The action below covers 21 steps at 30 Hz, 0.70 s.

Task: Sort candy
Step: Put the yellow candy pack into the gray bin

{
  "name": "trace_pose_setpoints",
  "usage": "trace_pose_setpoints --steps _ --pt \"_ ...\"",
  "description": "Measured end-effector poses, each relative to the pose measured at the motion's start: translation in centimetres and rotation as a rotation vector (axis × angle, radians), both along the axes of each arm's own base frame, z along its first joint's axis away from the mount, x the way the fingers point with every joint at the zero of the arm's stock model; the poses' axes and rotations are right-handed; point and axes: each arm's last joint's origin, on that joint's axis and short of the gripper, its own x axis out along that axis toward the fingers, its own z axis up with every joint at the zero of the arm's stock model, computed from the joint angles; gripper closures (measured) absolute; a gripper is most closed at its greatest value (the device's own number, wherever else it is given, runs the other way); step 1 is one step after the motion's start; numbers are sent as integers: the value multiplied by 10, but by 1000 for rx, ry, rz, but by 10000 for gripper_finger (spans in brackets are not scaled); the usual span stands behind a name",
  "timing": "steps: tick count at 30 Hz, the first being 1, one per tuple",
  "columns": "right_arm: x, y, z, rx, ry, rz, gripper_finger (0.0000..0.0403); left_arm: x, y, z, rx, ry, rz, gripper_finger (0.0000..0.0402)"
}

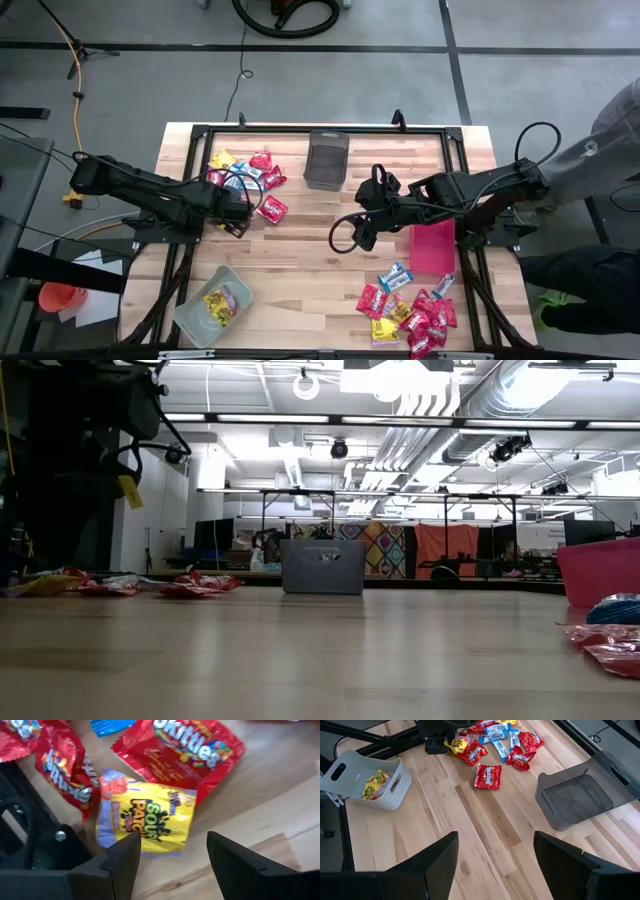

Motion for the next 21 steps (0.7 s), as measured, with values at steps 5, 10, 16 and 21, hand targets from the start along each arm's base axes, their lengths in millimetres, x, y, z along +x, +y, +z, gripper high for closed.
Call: trace_pose_setpoints --steps 5,10,16,21 --pt "0 0 0 -1 0 -1 148 7 -1 -8 -2 36 -45 186" --pt "0 0 0 -2 0 -1 148 12 -3 -21 -2 134 -97 186" --pt "0 0 0 -3 0 -2 148 14 -6 -30 44 193 -123 192" --pt "0 0 0 -3 0 -3 148 14 -7 -31 42 209 -154 262"
